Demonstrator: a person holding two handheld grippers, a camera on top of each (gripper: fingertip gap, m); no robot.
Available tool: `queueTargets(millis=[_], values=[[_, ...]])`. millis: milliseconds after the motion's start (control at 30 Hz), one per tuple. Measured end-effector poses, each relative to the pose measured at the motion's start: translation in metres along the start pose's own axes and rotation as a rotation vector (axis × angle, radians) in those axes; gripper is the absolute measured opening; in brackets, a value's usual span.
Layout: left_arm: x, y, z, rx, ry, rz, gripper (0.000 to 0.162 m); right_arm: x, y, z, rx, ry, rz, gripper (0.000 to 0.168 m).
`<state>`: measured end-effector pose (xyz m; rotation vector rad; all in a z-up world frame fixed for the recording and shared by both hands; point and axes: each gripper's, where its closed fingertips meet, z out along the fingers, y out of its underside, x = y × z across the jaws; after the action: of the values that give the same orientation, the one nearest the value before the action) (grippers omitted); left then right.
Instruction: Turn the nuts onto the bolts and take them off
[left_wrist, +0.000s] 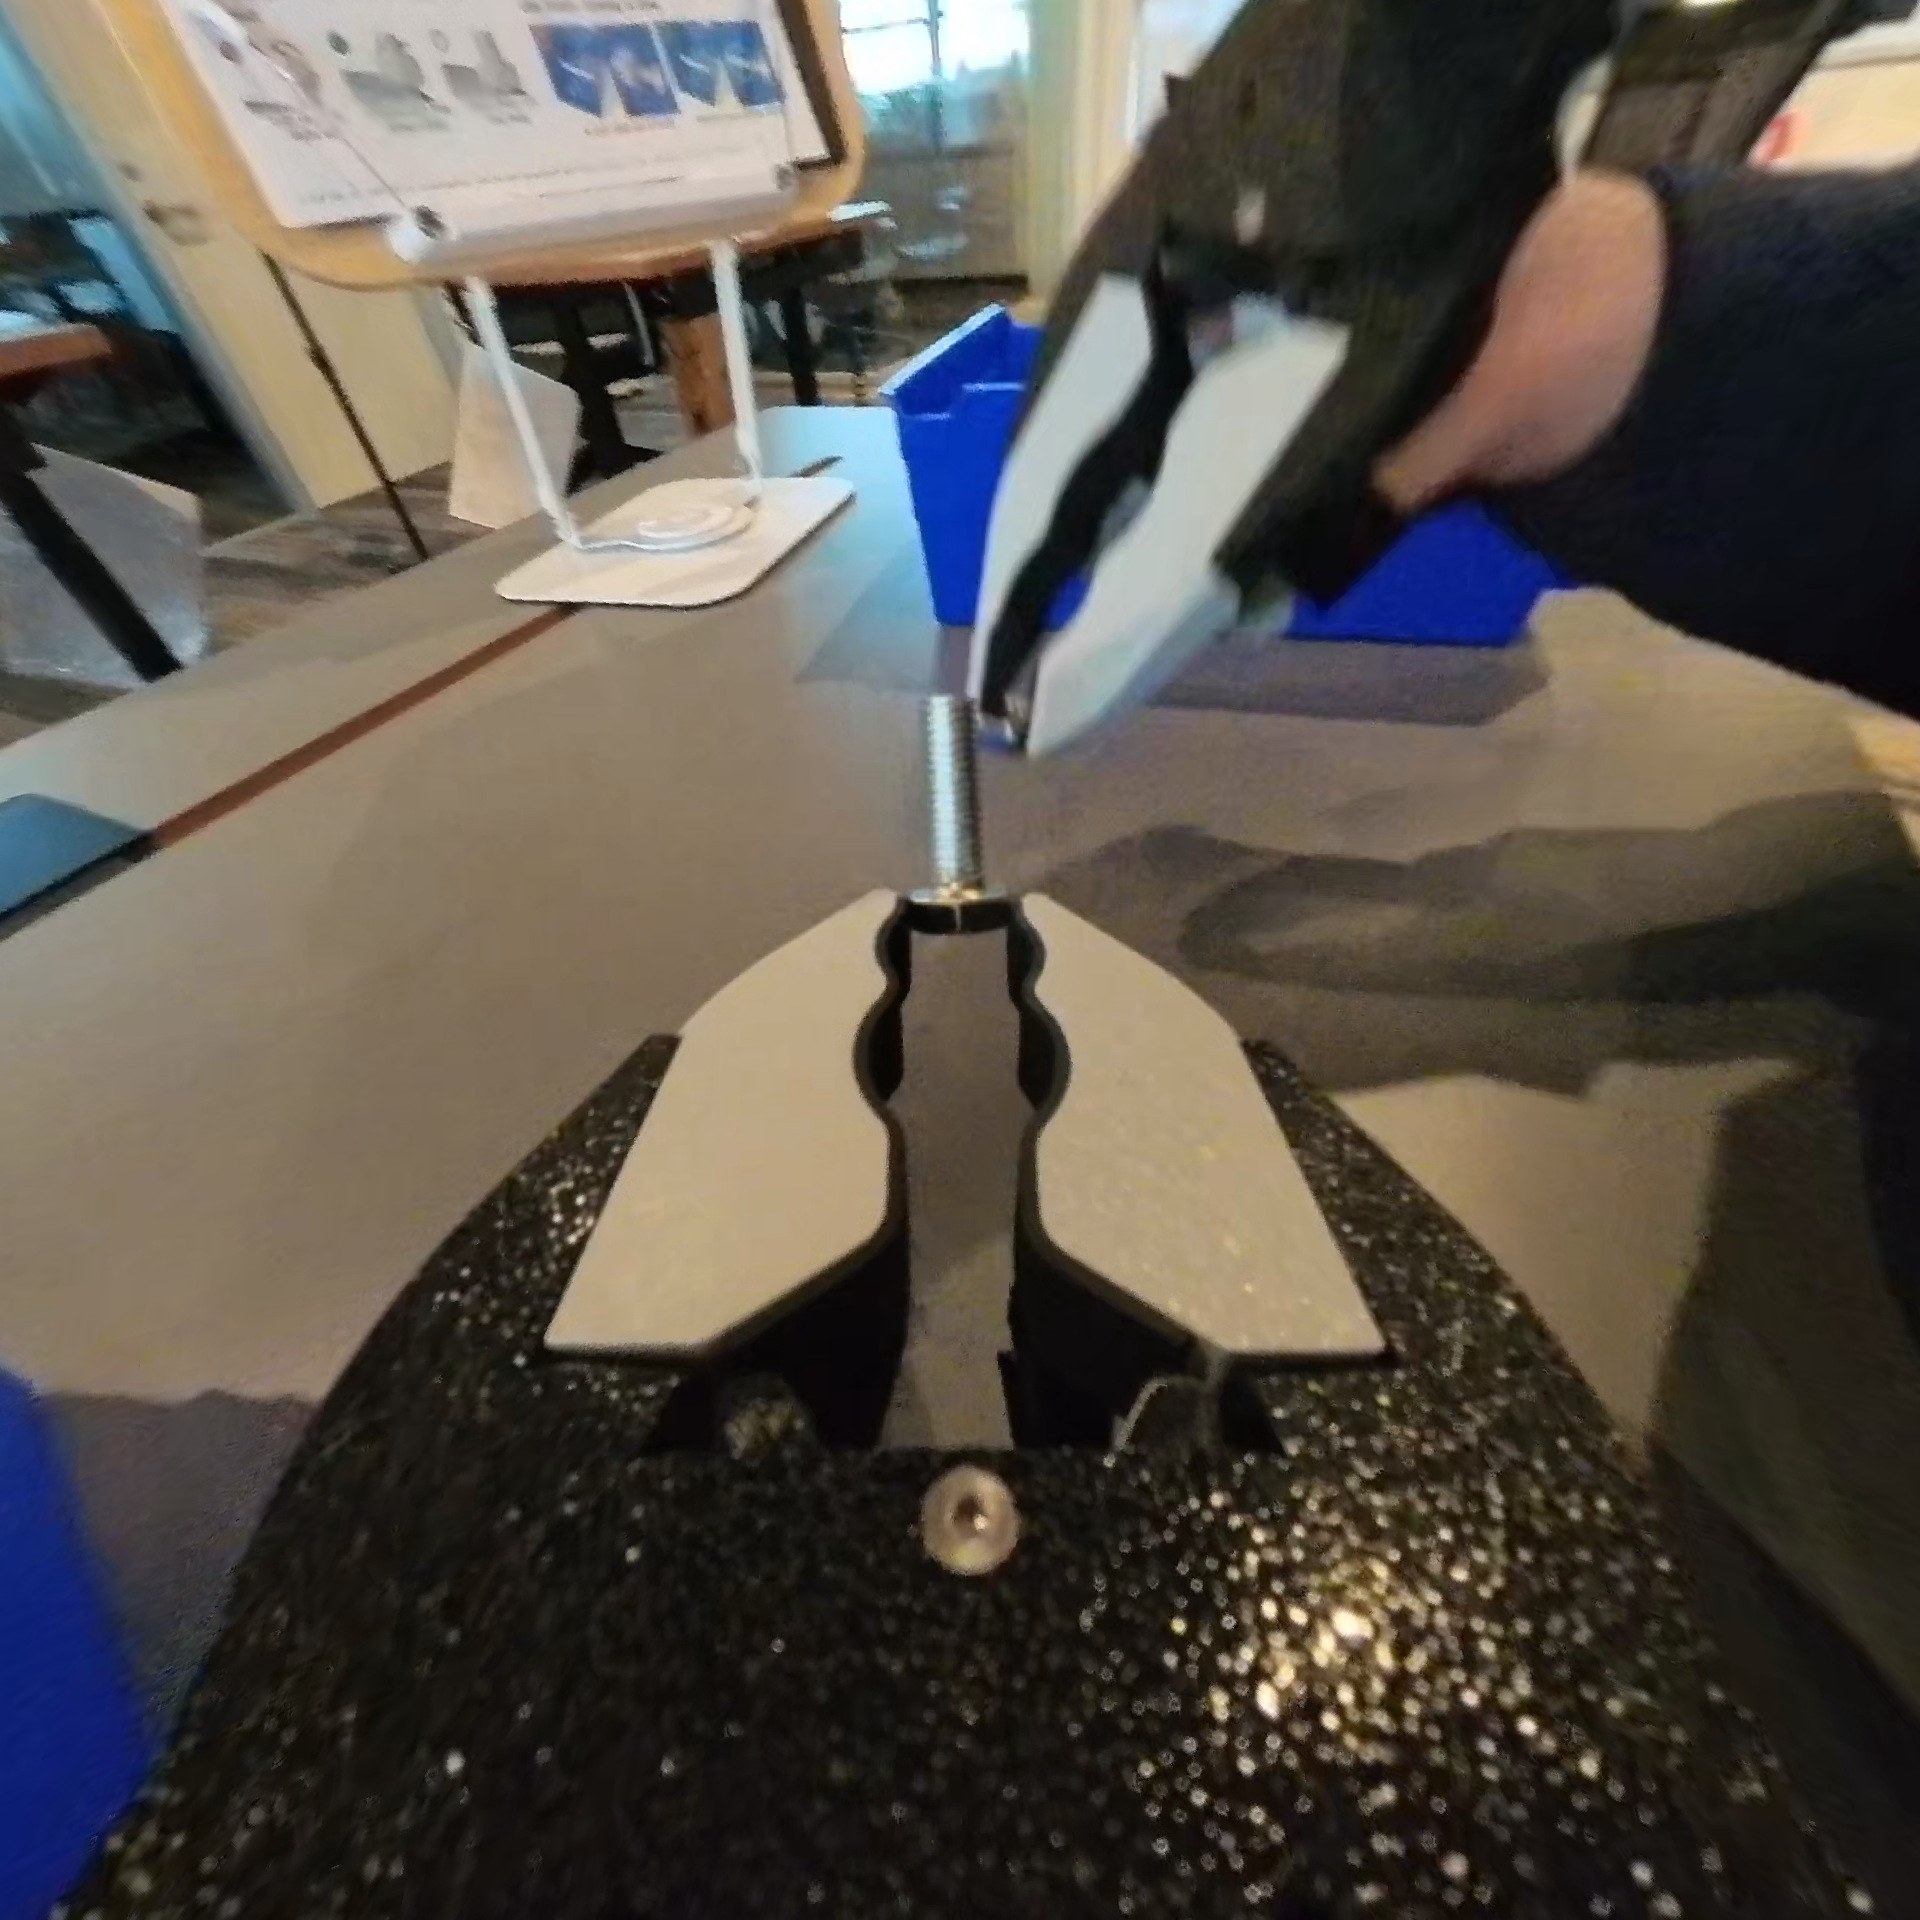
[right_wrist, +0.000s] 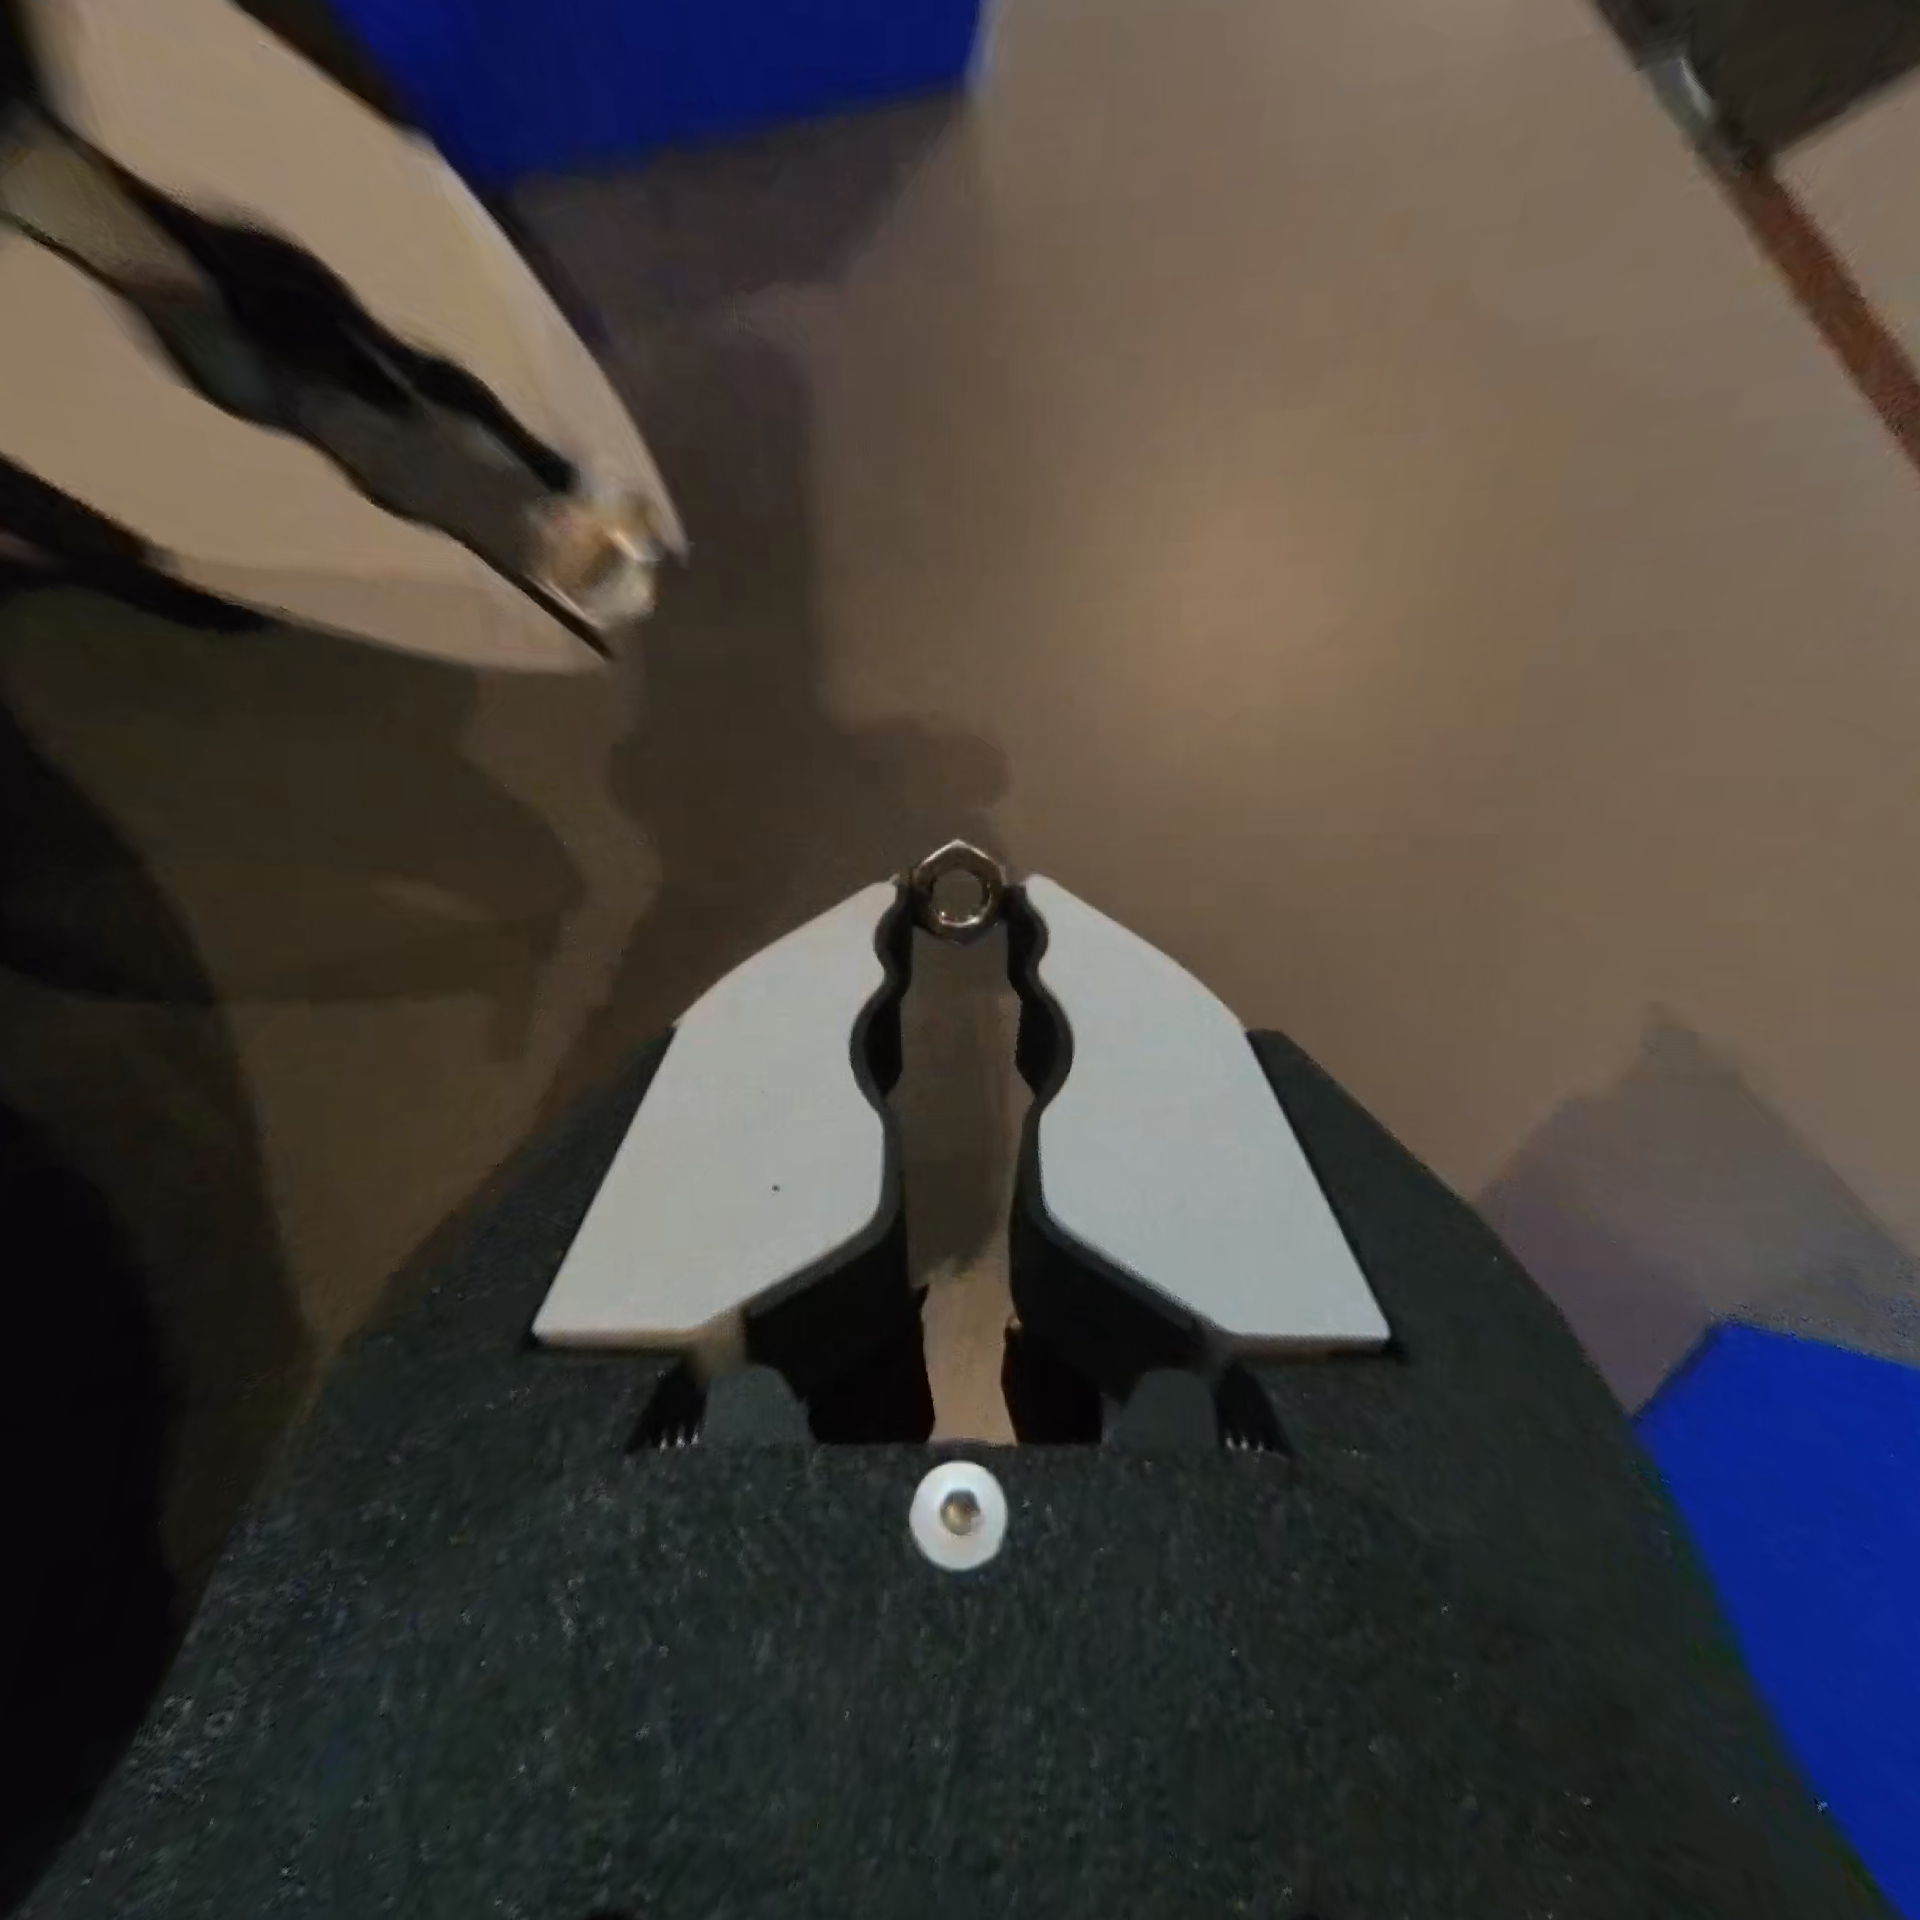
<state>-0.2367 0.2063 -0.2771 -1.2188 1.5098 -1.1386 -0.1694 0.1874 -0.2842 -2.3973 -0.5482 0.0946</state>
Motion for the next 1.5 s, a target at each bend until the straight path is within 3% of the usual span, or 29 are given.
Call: queueTargets(millis=[133, 267, 433, 933, 1500], values=[[0.024, -0.001, 0.003, 0.01, 0.154, 0.034, 0.017, -0.026, -0.029, -0.035, 0.235, -0.24, -0.13, 0.017], [0.045, 0.001, 0.004, 0.009, 0.299, 0.026, 0.017, -0.051, -0.03, -0.035, 0.27, -0.381, -0.306, 0.018], [0.05, 0.002, 0.003, 0.004, 0.348, 0.021, 0.017, -0.064, -0.027, -0.04, 0.279, -0.52, -0.381, 0.018], [0.058, 0.004, 0.001, -0.014, 0.409, 0.026, 0.017, -0.074, -0.016, -0.034, 0.2, -0.55, -0.496, 0.018], [0.058, 0.002, -0.001, -0.006, 0.429, 0.01, 0.017, -0.075, -0.016, -0.034, 0.288, -0.538, -0.515, 0.018]])
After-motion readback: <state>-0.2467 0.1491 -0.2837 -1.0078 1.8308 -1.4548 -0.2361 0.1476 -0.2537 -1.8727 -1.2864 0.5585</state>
